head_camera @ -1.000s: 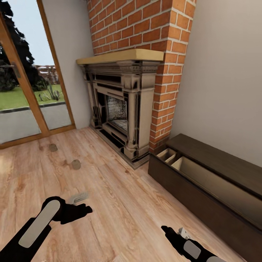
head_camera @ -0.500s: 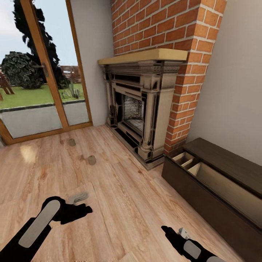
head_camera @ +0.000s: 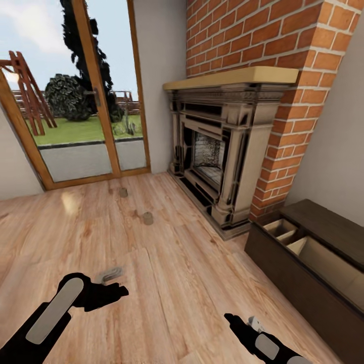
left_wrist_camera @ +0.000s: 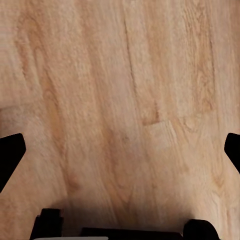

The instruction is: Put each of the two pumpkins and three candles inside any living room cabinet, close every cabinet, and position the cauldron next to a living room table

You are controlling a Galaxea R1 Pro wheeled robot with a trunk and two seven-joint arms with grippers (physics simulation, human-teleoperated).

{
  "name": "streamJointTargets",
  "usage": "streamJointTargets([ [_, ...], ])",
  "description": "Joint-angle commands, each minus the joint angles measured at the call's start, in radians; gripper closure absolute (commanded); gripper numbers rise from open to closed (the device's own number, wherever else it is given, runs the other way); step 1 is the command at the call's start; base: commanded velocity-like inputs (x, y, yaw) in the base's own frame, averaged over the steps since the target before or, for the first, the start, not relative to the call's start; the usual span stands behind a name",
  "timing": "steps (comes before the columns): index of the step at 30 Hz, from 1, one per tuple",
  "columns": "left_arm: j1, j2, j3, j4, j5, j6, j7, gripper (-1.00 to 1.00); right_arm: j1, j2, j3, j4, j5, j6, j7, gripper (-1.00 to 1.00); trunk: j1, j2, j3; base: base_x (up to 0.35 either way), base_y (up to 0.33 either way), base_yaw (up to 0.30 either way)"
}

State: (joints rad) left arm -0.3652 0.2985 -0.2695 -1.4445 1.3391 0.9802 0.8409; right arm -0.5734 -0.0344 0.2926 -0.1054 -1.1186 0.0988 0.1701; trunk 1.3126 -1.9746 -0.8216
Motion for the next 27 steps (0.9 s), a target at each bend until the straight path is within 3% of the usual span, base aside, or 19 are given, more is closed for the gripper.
streamJointTargets([
  [1,-0.001,0.001,-0.002,0.0,0.009,0.0,0.01,-1.0,0.0,-0.001,0.008,0.0,-0.01,0.0,0.002,-1.0,0.0,0.0,-0.001,0.0,0.0,0.29],
  [27,-0.001,0.002,-0.002,0.0,0.009,0.0,0.01,-1.0,0.0,-0.001,0.008,0.0,-0.01,-0.011,0.011,-1.0,0.0,0.0,-0.001,0.0,0.0,0.291],
])
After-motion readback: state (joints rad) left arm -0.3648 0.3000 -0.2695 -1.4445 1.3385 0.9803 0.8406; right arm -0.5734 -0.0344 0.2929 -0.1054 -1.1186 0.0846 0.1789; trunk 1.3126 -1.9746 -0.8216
